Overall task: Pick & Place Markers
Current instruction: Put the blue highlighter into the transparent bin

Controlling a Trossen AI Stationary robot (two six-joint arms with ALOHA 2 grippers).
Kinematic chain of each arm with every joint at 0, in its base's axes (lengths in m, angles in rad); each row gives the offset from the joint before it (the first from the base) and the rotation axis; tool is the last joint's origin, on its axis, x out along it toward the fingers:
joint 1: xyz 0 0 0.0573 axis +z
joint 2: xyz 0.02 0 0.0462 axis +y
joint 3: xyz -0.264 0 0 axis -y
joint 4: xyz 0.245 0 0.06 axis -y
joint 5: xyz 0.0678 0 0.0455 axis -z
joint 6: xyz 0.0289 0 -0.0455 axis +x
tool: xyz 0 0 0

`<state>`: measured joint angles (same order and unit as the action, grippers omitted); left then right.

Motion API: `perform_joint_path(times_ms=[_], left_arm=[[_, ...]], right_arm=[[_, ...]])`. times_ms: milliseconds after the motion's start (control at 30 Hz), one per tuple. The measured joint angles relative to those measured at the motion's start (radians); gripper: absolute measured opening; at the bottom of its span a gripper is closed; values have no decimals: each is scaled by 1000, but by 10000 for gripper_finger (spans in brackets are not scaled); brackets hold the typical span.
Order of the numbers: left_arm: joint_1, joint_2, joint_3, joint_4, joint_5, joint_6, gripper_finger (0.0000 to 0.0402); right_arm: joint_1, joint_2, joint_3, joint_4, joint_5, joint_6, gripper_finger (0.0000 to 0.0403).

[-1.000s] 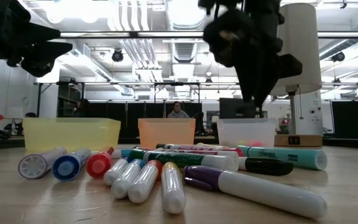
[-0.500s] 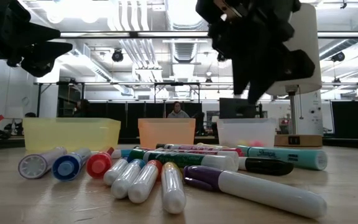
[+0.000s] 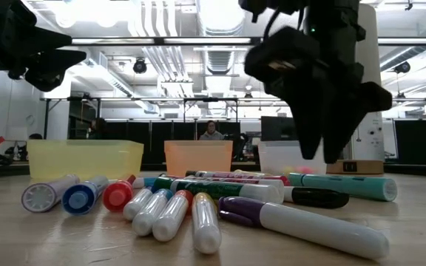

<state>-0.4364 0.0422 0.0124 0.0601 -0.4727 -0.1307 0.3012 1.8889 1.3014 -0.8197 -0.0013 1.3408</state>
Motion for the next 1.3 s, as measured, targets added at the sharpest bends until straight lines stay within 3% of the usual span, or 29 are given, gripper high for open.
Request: perform_joint_path(times_ms=[400, 700, 767, 1033, 1300], left_arm=[[0, 0, 0, 0, 0, 0, 179], [0, 0, 0, 0, 0, 0, 179], [0, 0, 0, 0, 0, 0, 179], [0, 0, 0, 0, 0, 0, 179], [0, 0, 0, 0, 0, 0, 179]], right_arm=[[8, 115, 4, 28, -94, -33, 157], [-8, 58, -4, -16, -86, -77, 51], [-22, 19, -4, -23, -81, -102, 48], [-115, -129, -2, -51, 69, -196, 48], [-291, -271, -2, -195, 230, -290, 54]])
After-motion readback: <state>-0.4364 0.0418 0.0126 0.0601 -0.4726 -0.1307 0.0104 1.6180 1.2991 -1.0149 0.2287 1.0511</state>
